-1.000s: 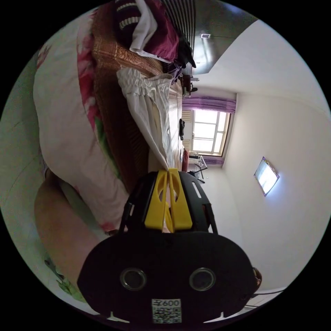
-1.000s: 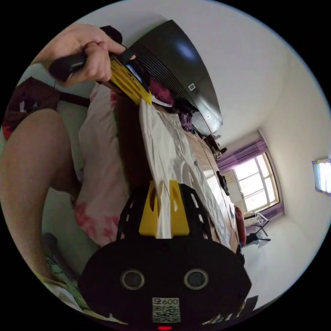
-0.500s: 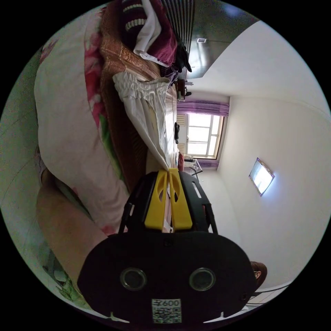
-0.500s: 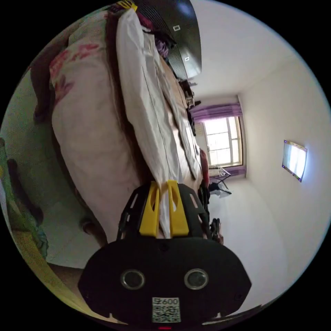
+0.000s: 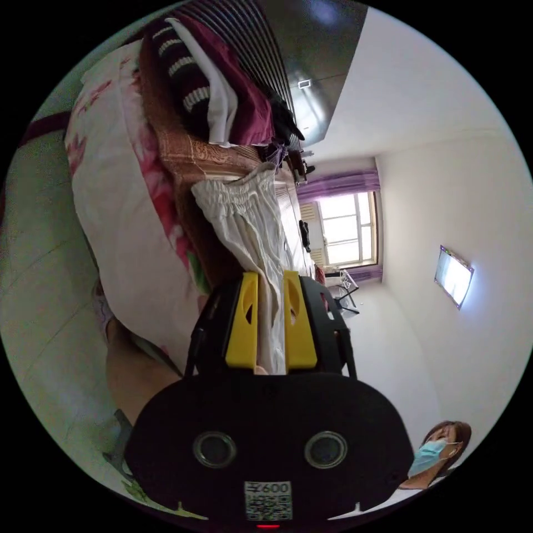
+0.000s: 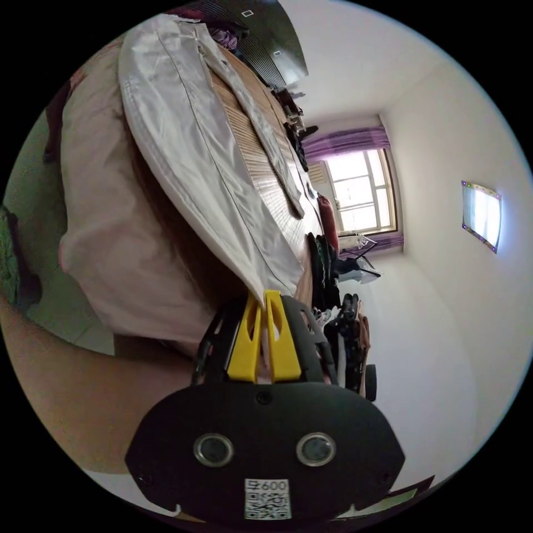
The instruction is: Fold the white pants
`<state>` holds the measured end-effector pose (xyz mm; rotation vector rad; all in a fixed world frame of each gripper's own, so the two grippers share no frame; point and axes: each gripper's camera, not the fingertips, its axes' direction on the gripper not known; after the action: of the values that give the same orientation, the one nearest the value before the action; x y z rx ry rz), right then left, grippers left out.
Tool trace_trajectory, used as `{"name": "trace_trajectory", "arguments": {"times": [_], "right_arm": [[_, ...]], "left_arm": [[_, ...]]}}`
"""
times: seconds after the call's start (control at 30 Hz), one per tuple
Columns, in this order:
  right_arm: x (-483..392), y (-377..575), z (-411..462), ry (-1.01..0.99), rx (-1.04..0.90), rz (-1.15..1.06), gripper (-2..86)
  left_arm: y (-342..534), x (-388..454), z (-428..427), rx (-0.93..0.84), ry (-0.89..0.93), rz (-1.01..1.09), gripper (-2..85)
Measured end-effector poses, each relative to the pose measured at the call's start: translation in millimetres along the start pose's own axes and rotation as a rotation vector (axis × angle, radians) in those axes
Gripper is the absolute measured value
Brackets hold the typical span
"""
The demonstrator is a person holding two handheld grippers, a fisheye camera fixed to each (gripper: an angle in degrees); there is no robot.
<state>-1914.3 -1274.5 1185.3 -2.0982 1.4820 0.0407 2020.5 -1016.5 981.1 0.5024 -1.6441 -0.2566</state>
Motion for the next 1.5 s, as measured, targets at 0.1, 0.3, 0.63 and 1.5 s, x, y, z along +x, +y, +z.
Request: {"name": "trace_trajectory", "arguments": {"times": [0.1,0.3,0.63,1.5], "right_arm": [[33,0,-2,-0.045,0.011,0.014,-0.8],[87,-8,-8,-0.125,0.074,0.063,-0.8],[166,-32,-26,-0.347,0.184,0.138,-0.8],[257,-20,-83,-0.087,-0.106,0.808,-0.8]], "left_arm": [[8,0,19,0.001,-0.023,-0.01,3.2],[28,9,24,-0.066,-0.066,0.018,1.4],[64,-12,8,-0.071,-0.116,-0.004,1.1],[301,112,176,-0.212,-0.679,0.674,0.4]]}}
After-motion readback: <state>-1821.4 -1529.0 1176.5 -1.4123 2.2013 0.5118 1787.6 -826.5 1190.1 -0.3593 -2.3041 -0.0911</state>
